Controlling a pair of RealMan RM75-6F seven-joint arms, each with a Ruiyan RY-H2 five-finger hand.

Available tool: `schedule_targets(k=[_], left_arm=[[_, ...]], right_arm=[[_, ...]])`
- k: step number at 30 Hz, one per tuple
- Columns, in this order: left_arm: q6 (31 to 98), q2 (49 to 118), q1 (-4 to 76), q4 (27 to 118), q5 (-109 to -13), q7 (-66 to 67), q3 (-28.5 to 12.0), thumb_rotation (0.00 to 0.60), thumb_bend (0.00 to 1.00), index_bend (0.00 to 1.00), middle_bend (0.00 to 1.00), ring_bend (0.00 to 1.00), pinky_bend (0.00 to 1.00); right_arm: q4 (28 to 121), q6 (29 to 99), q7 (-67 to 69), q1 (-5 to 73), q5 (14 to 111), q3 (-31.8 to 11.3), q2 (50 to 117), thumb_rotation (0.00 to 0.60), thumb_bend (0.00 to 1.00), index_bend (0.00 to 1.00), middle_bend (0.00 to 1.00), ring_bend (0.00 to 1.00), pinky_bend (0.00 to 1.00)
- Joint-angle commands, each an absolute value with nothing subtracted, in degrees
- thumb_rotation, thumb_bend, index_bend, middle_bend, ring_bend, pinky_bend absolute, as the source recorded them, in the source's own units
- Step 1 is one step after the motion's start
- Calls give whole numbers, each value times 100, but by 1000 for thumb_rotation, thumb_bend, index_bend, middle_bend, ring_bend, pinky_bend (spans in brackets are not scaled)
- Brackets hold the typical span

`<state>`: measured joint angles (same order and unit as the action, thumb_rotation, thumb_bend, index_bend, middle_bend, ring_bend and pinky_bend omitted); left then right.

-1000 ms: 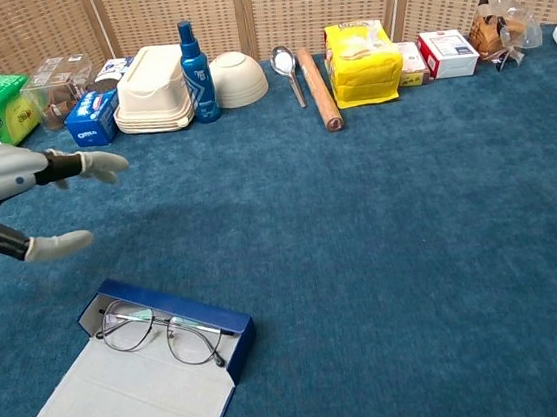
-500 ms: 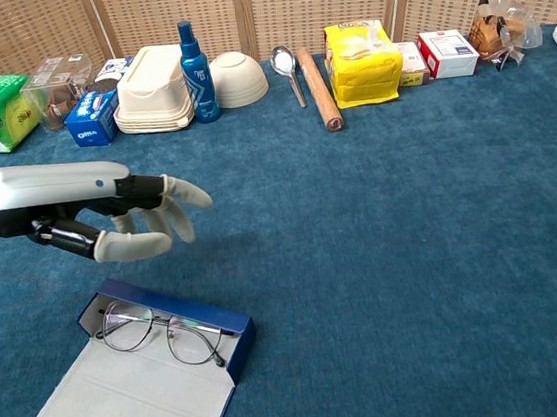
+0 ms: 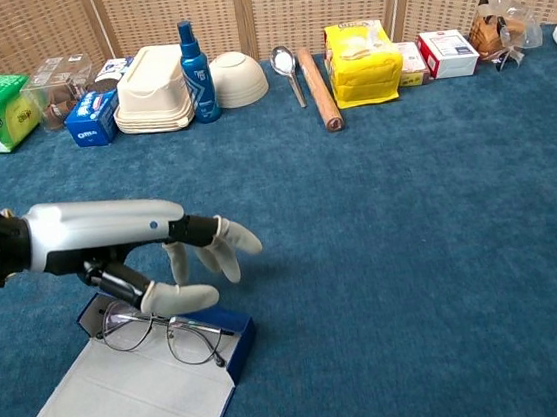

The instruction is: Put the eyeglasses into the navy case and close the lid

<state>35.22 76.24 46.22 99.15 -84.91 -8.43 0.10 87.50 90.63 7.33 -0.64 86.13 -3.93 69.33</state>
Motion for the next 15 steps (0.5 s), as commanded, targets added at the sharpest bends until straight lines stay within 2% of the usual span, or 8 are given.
schedule_targets(k=[1, 15], left_arm=[[3527, 7652, 4625, 9914, -8529, -791, 88, 212, 321, 123, 256, 179, 289], [3614, 7496, 4601, 10095, -8655, -837, 332, 201, 321, 130, 254, 157, 268]], right_arm=[[8752, 9071, 744, -73, 8606, -398, 6927, 600, 266, 152, 322, 273, 324], [8798, 9043, 692, -57, 8633, -399, 6937, 600, 264, 149, 321, 276, 323]])
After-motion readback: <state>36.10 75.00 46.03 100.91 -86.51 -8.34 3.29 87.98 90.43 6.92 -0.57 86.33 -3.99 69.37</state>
